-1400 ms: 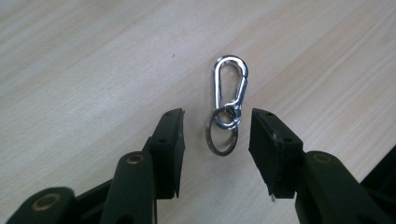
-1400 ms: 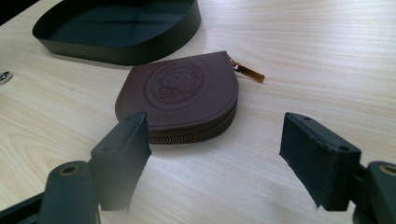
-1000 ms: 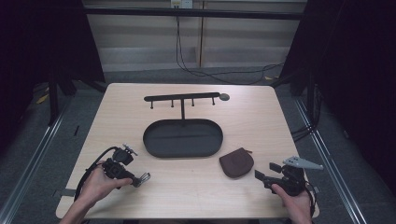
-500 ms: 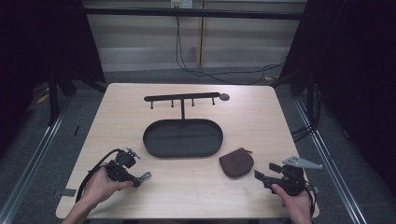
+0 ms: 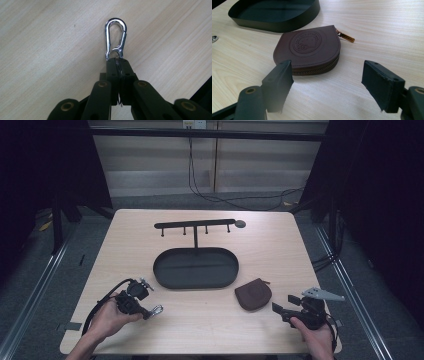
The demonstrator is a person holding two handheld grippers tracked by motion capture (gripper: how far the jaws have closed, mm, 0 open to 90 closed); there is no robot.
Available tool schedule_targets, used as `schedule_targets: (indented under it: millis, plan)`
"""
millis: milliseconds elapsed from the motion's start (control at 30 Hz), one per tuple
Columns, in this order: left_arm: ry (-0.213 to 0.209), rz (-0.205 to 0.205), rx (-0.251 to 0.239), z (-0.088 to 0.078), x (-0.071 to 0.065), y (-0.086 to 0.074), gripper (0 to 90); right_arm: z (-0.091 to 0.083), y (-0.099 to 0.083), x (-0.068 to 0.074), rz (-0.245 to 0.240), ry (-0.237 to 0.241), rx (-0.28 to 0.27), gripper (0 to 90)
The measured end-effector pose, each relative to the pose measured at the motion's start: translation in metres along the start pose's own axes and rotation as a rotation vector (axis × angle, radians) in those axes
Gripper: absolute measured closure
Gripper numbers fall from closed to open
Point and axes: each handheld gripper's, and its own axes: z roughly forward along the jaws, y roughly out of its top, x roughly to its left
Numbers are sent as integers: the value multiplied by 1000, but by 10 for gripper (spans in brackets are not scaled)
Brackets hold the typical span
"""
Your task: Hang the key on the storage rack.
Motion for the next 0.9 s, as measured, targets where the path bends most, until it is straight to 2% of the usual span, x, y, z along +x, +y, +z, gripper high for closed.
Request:
schedule_targets:
  millis: [267, 300, 367, 900]
  plan:
    - [-10, 11, -14, -8, -3, 5, 886, 0, 0, 0, 0, -4, -2, 243]
    - [-4, 28, -11, -11, -4, 6, 886, 0, 0, 0, 0, -2, -2, 243]
    - [-4, 35, -14, -13, -5, 7, 886, 0, 0, 0, 0, -3, -2, 244]
    - [7, 68, -18, -38, -9, 21, 888, 0, 0, 0, 1, -1, 1, 243]
